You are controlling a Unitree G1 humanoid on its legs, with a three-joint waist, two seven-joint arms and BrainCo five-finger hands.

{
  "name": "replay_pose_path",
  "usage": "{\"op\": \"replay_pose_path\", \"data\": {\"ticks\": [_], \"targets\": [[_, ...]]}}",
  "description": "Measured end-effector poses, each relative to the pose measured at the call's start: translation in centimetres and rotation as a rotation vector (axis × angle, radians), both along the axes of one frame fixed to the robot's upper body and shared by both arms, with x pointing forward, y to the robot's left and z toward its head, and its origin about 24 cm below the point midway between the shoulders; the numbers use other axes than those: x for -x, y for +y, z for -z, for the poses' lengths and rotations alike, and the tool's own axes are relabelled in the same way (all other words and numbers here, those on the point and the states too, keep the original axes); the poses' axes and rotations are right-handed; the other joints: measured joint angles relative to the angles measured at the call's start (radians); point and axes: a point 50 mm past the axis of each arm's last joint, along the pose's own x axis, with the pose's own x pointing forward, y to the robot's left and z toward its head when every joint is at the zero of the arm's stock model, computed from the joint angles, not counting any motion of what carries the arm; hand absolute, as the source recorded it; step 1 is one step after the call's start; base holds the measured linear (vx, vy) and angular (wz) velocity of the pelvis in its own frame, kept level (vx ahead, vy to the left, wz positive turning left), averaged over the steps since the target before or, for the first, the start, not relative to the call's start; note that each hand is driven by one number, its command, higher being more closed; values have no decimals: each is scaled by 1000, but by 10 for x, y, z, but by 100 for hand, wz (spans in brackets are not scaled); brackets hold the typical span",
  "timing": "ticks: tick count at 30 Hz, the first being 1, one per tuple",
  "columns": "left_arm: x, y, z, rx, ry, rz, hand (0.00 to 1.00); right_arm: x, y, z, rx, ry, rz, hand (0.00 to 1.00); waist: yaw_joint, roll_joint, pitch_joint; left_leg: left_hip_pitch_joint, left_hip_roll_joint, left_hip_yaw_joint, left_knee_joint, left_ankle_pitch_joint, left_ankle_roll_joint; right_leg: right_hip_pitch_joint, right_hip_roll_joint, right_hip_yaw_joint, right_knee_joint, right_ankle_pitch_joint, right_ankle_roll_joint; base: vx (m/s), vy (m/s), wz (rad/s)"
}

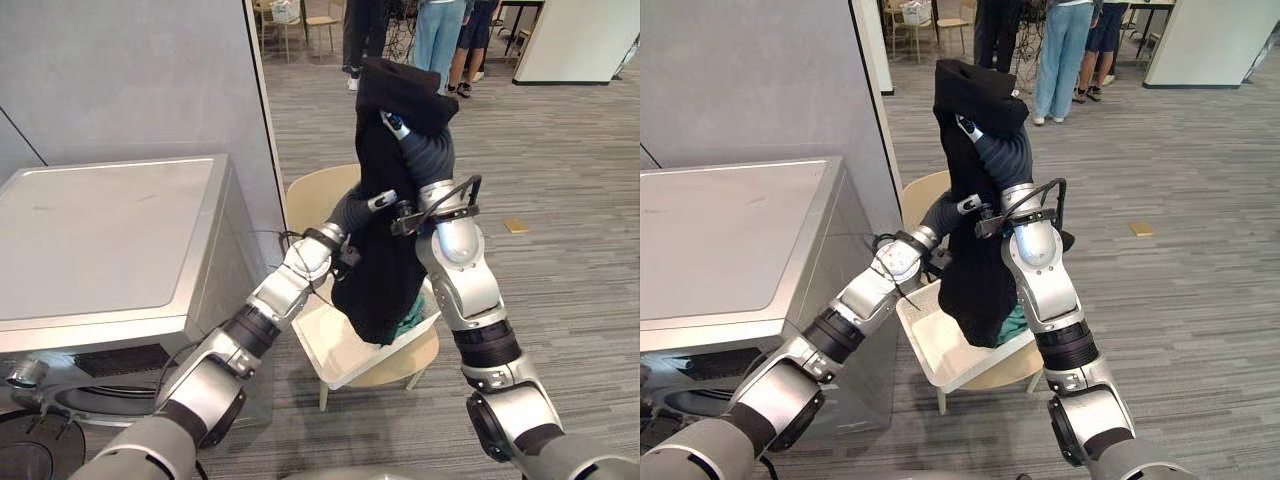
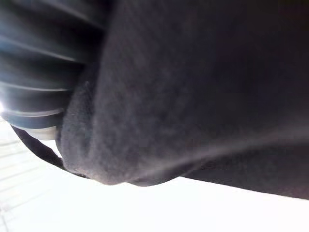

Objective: Pick up the laundry basket with both hands and put the clothes into the washing machine.

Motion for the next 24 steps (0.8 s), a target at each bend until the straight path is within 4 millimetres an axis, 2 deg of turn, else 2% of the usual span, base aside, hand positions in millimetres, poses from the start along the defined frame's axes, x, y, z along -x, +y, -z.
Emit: {"op": "replay_pose_path", "data": {"ticks": [1, 7, 16, 20, 22, 24], "targets": [[0, -3, 1, -18, -4, 5, 100, 0, -1, 0, -1, 0, 3, 100, -1, -3, -2, 1, 1, 1, -6, 3, 0, -3, 2, 1, -1, 0, 0, -26, -23, -5], [-1, -13, 4, -76, -8, 36, 100, -1, -1, -1, 1, 0, 6, 100, -6, -12, -8, 2, 16, 15, -12, 8, -6, -15, 18, 9, -1, 5, -7, -16, -21, -7], [-4, -11, -3, -29, -7, 33, 100, -3, -4, -9, 12, -19, 18, 100, -9, -12, -8, 2, 21, 23, -11, 10, -8, -15, 23, 17, -11, 8, -11, -9, -10, -3], [-8, 1, -12, 6, -21, 5, 100, -4, -21, -15, -23, -36, 71, 100, -6, -12, -8, 2, 20, 23, -12, 10, -9, -14, 23, 15, -11, 8, -11, 0, 0, 0], [-11, 15, -24, 34, -56, -28, 100, -4, -34, -18, -54, -45, 116, 100, -5, -12, -8, 2, 20, 22, -12, 10, -8, -13, 23, 13, -11, 8, -10, 0, 0, 0], [-12, 34, -45, 98, -120, -67, 100, 3, -57, -18, -82, -66, 187, 100, -4, -12, -8, 3, 19, 16, -12, 10, -9, -10, 23, 7, -10, 8, -10, 4, -7, 7]]}}
